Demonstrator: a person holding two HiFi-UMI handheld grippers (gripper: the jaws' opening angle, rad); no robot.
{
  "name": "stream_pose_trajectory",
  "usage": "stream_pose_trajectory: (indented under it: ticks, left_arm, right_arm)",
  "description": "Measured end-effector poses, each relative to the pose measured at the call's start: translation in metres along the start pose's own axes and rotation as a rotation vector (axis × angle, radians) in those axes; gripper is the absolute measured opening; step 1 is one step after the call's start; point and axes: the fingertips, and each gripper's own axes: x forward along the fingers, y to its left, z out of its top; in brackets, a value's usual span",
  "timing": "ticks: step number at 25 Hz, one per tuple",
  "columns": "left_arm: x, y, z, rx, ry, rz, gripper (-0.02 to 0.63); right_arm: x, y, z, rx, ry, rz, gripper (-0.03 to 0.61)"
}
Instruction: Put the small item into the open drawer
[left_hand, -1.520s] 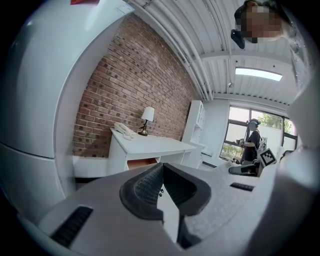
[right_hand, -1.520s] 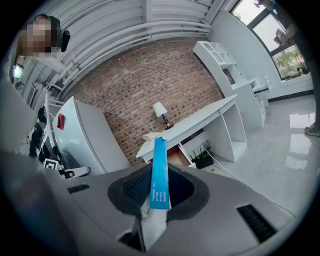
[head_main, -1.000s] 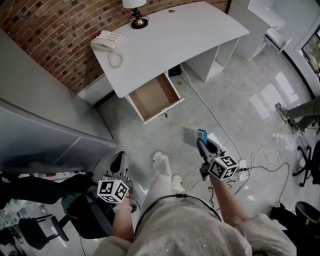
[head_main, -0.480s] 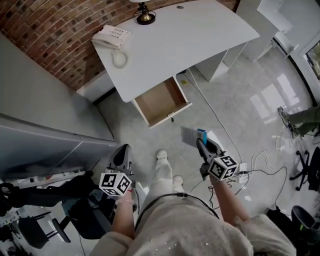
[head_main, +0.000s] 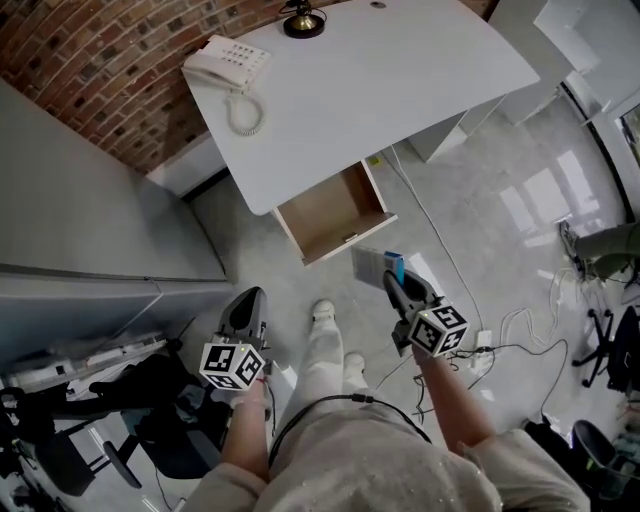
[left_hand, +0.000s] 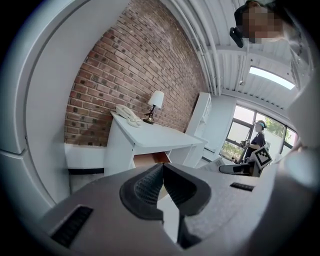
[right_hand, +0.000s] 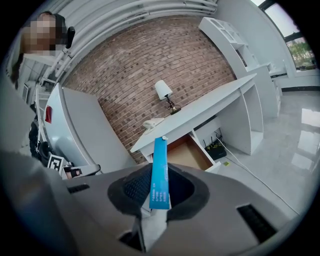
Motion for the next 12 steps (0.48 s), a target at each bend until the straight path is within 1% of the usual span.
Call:
stream_pose_trajectory:
  ticks: [6, 12]
  left_arm:
    - [0.024, 0.014, 0.000, -0.008, 0.012, -0.014, 0.006]
    - [0.046, 0.021, -0.001, -0.019, 0.021, -0.030, 0.006]
  right_arm:
    - [0.034, -0.006, 0.002, -0.045, 0.035, -0.002, 0.076]
    - [0.069, -0.006, 0.006, -0.031, 0.039, 0.024, 0.077]
